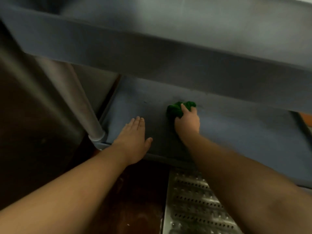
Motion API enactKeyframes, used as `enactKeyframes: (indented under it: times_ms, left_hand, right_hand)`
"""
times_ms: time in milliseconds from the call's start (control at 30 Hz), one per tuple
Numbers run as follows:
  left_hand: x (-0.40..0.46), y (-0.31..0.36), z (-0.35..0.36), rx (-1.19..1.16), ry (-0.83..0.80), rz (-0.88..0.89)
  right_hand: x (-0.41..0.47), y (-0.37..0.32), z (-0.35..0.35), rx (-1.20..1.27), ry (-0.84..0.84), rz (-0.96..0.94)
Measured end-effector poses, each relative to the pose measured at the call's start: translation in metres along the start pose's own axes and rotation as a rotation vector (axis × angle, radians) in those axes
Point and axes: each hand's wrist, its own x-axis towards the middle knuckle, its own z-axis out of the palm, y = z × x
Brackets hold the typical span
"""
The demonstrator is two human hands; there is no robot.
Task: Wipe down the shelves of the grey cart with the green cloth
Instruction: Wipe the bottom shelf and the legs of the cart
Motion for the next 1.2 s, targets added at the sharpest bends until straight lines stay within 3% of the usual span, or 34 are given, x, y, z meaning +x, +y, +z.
enactKeyframes:
  times_ms: [267, 433, 667, 1000, 1200]
  left_hand:
    - [-0.031, -0.056, 0.001, -0.124, 0.03, -0.07]
    - [-0.039, -0.052, 0.006, -0.133, 0.014, -0.081]
    - [-0.015, 0.01, 0.021, -0.078, 0.015, -0.043]
    - [0.038, 0.204, 0.05, 0.006, -0.102, 0.169]
    - [0.054, 0.283, 0.083, 0.028, -0.113, 0.292]
  right_hand:
    - [-0.038, -0.142, 0.087, 0.043, -0.16, -0.354]
    - [-0.041, -0.136, 0.085, -0.022, -0.187, -0.465]
    - [-0.027, -0.021, 0.014, -0.122, -0.123, -0.329]
    - [0.006, 0.231, -0.139, -0.253, -0.01, 0.038]
    - [-0.005, 0.361, -0.219, -0.286, 0.085, 0.24]
